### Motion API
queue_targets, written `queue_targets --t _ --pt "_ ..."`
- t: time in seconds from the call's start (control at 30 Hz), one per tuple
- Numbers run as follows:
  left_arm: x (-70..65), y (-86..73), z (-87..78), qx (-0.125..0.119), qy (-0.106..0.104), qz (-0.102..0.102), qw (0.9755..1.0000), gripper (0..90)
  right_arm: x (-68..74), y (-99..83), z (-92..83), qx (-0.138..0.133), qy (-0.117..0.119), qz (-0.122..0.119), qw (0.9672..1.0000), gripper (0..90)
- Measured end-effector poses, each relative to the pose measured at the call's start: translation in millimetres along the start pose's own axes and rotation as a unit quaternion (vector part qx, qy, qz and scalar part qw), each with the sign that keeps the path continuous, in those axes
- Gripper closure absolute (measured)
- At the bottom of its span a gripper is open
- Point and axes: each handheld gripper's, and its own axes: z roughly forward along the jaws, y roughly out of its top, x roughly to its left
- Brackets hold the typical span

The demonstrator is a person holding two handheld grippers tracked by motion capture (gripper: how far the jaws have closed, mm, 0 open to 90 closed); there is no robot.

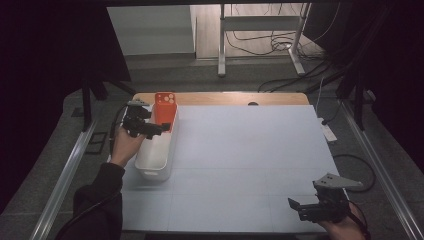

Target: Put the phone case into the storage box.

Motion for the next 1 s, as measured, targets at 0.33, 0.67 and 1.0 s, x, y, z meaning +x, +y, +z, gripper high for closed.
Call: queue_targets --t 0.33,0.67,1.0 --pt "-10.3 -8.8 -7.4 -0.002 -0.001 0.011 0.9999 1.4 0.2 0.1 0.1 0.000 0.000 -0.001 1.0000 0.0" --pt "-19.0 -15.7 -13.6 -0.006 -0.006 0.019 0.9998 1.4 0.8 0.4 0.3 0.002 0.000 -0.002 1.0000 0.0" --pt "-25.8 -25.1 -18.2 -0.011 -0.007 0.018 0.9998 1.4 1.4 0.5 0.3 0.002 -0.002 -0.006 1.0000 0.0"
